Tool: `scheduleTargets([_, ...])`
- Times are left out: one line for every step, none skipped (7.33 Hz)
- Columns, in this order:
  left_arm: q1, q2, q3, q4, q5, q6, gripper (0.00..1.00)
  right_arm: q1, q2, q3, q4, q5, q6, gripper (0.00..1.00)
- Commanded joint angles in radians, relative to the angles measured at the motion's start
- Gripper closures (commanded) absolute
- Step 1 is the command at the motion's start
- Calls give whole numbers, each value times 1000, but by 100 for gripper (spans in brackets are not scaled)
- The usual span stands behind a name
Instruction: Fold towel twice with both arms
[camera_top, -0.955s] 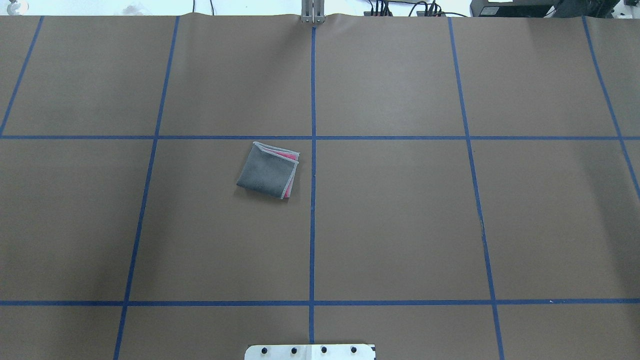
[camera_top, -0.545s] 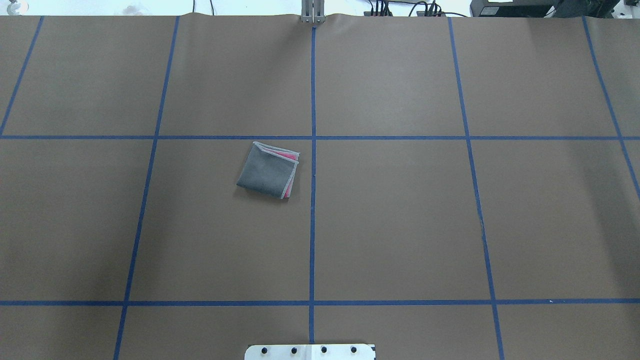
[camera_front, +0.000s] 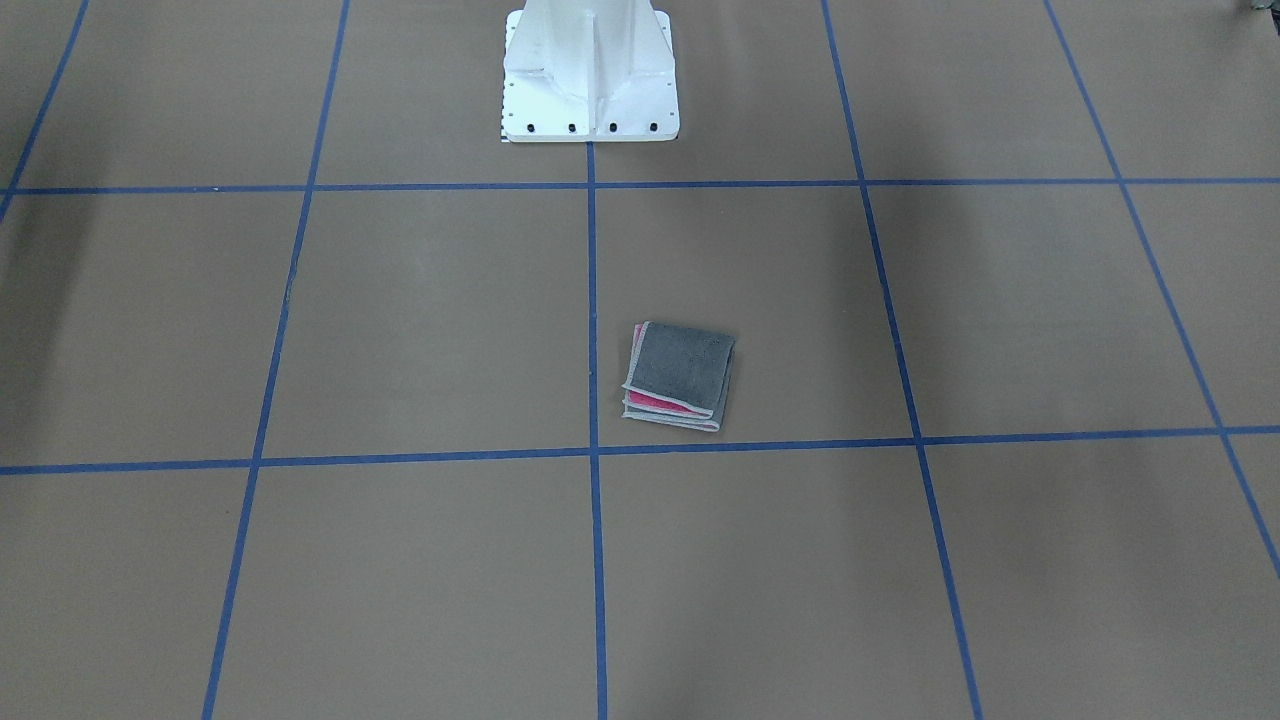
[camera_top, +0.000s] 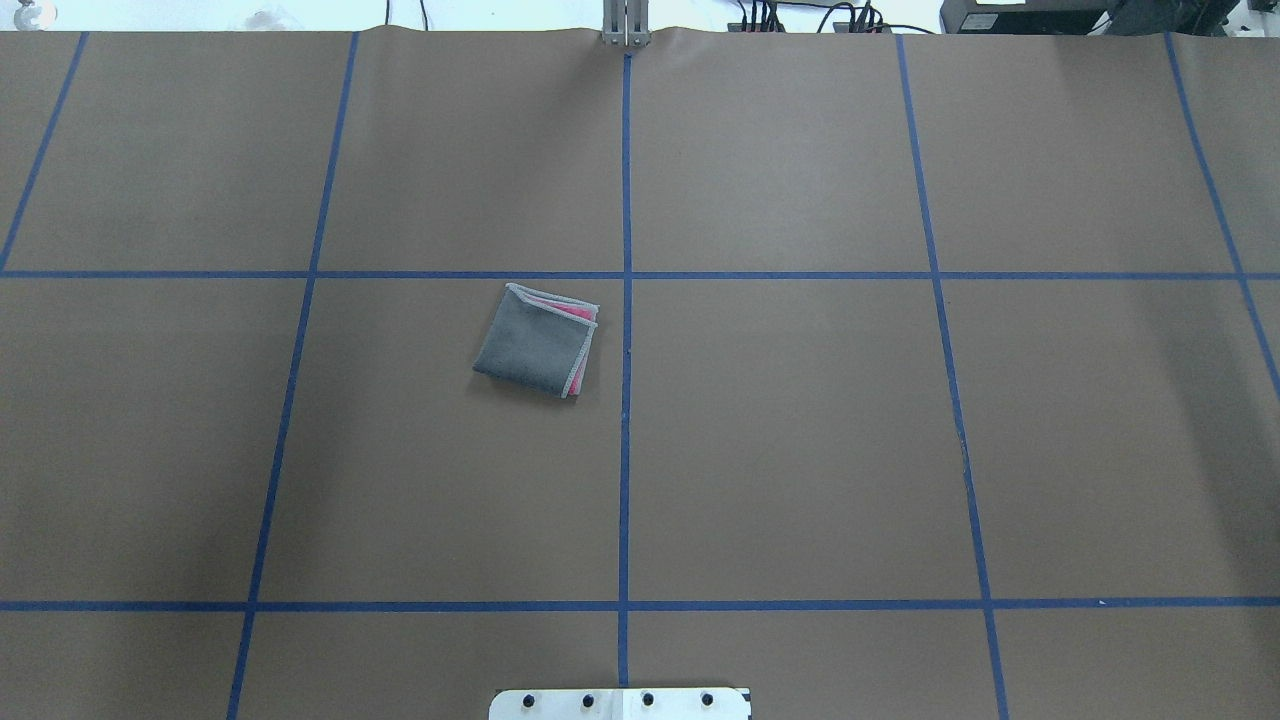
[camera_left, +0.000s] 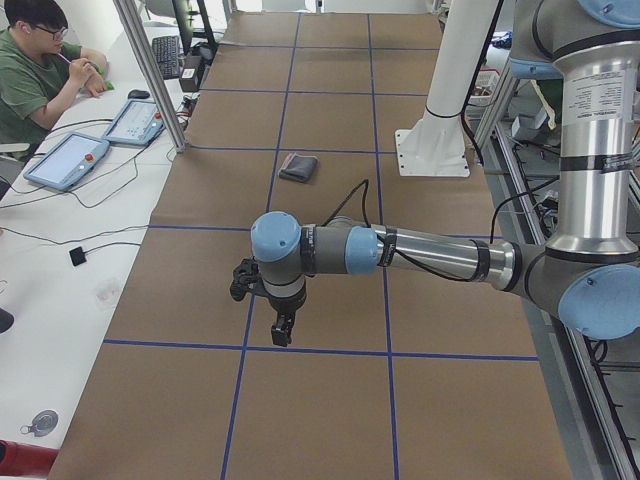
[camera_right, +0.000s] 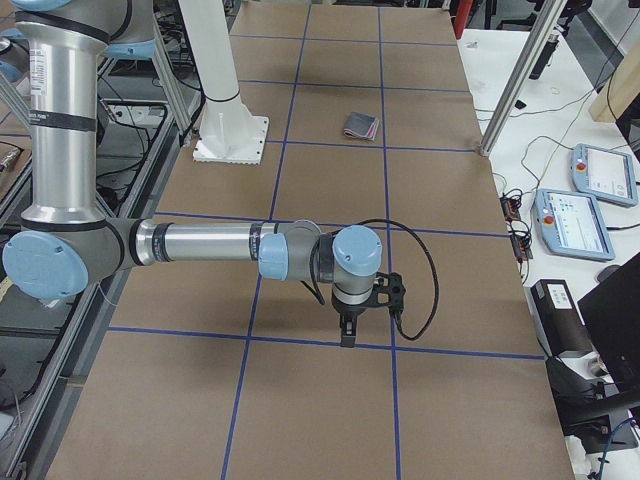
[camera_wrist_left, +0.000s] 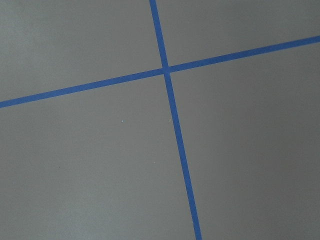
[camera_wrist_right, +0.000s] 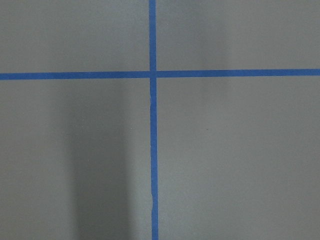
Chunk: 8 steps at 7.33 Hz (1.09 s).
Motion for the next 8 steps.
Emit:
scheduleTargets([0,0,0,0,-6,0,0,-2,0,1,3,1,2,1])
scheduleTargets([0,0,1,-1,-6,0,0,-4,0,1,3,1,2,1])
scheduleTargets([0,1,6,-2,-6,2,0,-4,0,2,5,1,2,1])
scheduleTargets([-2,3,8,-2,-6,3,0,-7,1,2,6,1,2,1])
scheduleTargets([-5,3,8,-2,-6,3,0,-8,1,2,17,1,3,1])
scheduleTargets([-12,15,8,-2,-6,3,0,-11,1,4,20,1,3,1])
scheduleTargets([-21,32,1,-3,-8,3,0,-25,1,1,41,-1,3,1])
scheduleTargets([-34,34,0,0,-8,3,0,-25,1,-2,52,-1,3,1])
